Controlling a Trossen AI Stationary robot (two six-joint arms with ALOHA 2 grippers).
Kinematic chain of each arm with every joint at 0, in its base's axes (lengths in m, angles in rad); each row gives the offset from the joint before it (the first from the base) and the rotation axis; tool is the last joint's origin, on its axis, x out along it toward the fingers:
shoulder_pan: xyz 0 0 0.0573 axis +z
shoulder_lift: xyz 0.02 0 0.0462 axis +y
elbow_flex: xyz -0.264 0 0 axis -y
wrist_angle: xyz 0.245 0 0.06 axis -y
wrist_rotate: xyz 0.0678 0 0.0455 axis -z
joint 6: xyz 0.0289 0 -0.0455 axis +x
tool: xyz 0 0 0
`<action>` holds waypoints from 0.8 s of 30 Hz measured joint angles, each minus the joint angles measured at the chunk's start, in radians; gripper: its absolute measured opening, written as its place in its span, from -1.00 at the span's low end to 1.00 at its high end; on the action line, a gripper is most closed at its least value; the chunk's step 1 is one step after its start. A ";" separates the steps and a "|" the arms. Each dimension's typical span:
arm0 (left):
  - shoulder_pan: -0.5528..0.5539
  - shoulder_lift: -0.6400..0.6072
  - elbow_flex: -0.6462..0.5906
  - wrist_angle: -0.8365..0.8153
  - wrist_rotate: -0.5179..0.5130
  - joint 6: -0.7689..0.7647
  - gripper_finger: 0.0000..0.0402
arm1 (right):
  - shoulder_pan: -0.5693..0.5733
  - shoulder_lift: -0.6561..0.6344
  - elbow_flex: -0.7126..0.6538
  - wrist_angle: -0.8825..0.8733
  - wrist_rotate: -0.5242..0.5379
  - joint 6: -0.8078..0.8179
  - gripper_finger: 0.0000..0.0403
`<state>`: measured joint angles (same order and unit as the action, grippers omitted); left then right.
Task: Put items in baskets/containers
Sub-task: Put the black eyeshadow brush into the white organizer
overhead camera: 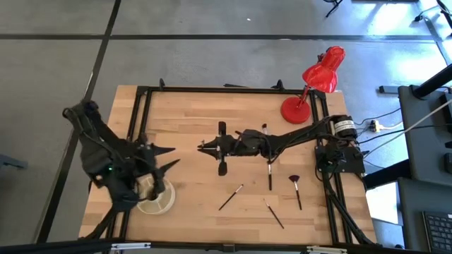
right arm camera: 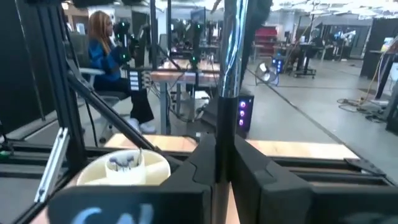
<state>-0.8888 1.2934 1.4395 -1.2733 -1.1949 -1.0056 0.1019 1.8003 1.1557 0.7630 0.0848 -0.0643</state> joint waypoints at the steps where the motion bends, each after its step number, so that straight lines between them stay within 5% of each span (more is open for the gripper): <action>1: -0.015 -0.023 -0.045 0.023 -0.018 -0.028 -0.14 | 0.001 0.005 0.000 0.010 0.001 0.000 -0.85; 6: -0.030 -0.088 -0.262 0.109 -0.056 -0.184 -0.12 | 0.000 0.047 0.000 0.055 0.008 0.002 -0.85; 10: -0.006 -0.114 -0.401 0.269 -0.201 -0.283 -0.12 | -0.008 0.064 0.005 0.058 0.077 0.033 -0.85; 15: 0.044 -0.148 -0.448 0.283 -0.173 -0.266 -0.13 | -0.011 0.064 0.007 0.036 0.059 -0.010 -0.85; 18: 0.106 -0.173 -0.436 0.355 -0.023 -0.139 -0.13 | -0.010 0.064 0.007 0.031 0.054 -0.043 -0.85; 24: 0.225 -0.185 -0.430 0.850 0.225 0.468 -0.13 | -0.013 0.064 0.007 0.011 -0.011 -0.091 -0.85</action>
<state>-0.6643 1.1084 1.0096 -0.4235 -0.9698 -0.5372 0.0891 1.8645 1.1629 0.7738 0.0742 -0.1549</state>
